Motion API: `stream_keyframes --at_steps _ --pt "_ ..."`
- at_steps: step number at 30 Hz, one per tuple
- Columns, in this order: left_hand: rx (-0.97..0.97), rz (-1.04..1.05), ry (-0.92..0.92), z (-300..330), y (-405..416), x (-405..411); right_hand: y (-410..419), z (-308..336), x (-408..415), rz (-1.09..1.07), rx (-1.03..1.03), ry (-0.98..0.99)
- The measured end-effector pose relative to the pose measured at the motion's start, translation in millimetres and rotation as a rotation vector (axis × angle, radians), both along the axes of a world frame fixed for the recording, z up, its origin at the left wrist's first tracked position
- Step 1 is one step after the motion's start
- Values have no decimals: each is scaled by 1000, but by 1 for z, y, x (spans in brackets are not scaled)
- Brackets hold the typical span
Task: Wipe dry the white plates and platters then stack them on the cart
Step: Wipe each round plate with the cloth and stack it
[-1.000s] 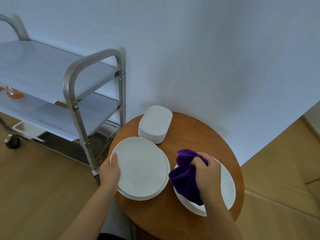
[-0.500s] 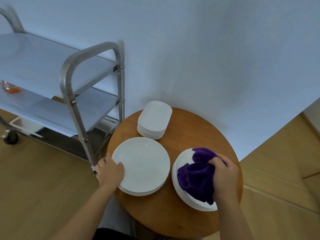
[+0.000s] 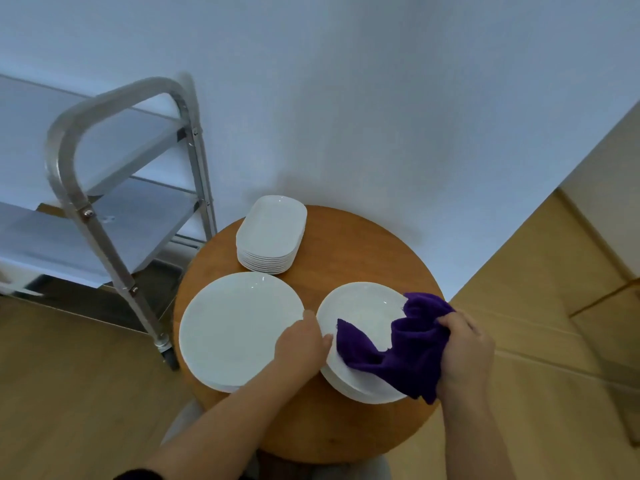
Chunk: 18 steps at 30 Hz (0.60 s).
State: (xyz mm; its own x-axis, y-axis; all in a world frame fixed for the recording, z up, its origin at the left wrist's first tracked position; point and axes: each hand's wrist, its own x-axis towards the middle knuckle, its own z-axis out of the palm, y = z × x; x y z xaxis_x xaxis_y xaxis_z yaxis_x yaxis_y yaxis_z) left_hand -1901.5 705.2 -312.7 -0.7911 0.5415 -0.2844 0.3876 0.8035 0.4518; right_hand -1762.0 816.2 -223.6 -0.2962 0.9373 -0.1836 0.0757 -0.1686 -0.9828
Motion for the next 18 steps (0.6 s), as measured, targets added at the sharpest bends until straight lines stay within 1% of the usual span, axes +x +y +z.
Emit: stream_keyframes --at_steps 4,8,11,14,16,18 --pt "-66 42 -38 4 13 -11 8 -4 5 -104 11 57" --pt "-109 76 -102 3 20 -15 9 -23 7 -89 18 -8" --pt "-81 123 -132 4 20 -17 8 -42 10 -34 14 -62" --pt "0 137 -163 7 18 -21 8 -54 14 -1 36 -146" --pt "98 168 -215 6 17 -23 8 -59 16 113 56 -238" --pt "214 258 -316 7 16 -23 6 -61 19 352 54 -326"
